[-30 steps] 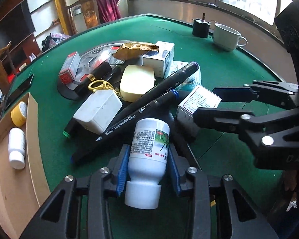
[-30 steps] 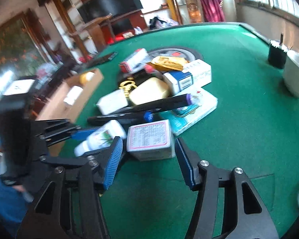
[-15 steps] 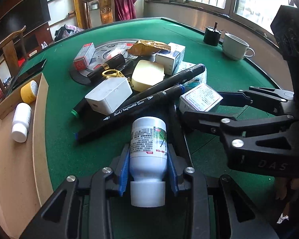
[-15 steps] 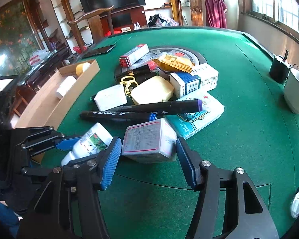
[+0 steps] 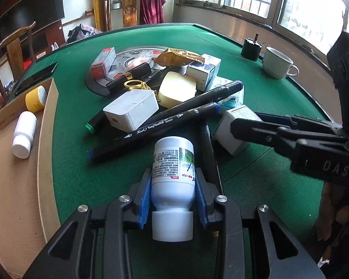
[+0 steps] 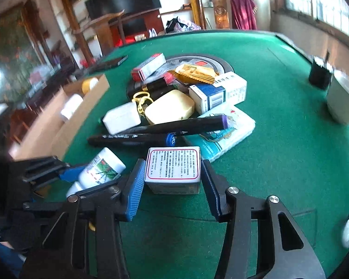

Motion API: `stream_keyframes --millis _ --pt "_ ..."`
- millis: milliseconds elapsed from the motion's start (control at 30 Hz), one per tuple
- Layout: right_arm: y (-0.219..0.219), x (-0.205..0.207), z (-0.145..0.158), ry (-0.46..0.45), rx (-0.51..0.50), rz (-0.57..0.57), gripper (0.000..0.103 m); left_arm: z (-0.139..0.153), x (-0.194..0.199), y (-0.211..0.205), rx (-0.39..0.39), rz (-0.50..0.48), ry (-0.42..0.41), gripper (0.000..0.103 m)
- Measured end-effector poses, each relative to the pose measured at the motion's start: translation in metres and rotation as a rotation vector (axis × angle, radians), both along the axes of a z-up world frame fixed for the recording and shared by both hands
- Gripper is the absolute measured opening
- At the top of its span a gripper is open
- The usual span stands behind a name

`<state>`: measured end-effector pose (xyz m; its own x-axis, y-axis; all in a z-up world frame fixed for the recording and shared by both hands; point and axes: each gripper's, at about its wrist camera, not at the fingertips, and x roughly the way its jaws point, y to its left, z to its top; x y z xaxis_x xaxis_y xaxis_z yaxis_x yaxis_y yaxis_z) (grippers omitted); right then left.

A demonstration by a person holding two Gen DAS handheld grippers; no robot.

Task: Organize objects
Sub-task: 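Carry the pill bottle and medicine box over the cardboard tray with both grippers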

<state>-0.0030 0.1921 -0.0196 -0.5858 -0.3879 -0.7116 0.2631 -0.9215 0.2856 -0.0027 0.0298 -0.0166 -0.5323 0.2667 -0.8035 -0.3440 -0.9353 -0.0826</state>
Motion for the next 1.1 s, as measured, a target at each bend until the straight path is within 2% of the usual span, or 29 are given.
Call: stream_keyframes --millis 133,300,567,833,933,1100 --pt "0.017 0.001 -0.002 -0.009 -0.114 -0.022 0.047 0.003 0.0 -0.005 0.043 0.017 -0.012 0.034" --pt "0.019 0.007 0.004 0.031 -0.165 -0.016 0.047 0.008 0.001 -0.011 0.082 0.038 -0.006 0.034" --pt "0.02 0.003 0.004 0.03 -0.175 -0.029 0.047 0.014 0.017 -0.032 0.107 0.06 0.007 0.034" --pt "0.013 0.0 0.009 0.028 -0.161 -0.036 0.047 0.038 0.023 -0.067 0.206 0.099 0.059 0.034" --pt "-0.003 -0.002 0.02 0.029 -0.171 0.001 0.047 0.047 0.027 -0.085 0.228 0.123 0.085 0.034" --pt "-0.041 0.0 0.049 0.069 -0.13 0.083 0.047 0.058 0.031 -0.123 0.27 0.2 0.133 0.034"
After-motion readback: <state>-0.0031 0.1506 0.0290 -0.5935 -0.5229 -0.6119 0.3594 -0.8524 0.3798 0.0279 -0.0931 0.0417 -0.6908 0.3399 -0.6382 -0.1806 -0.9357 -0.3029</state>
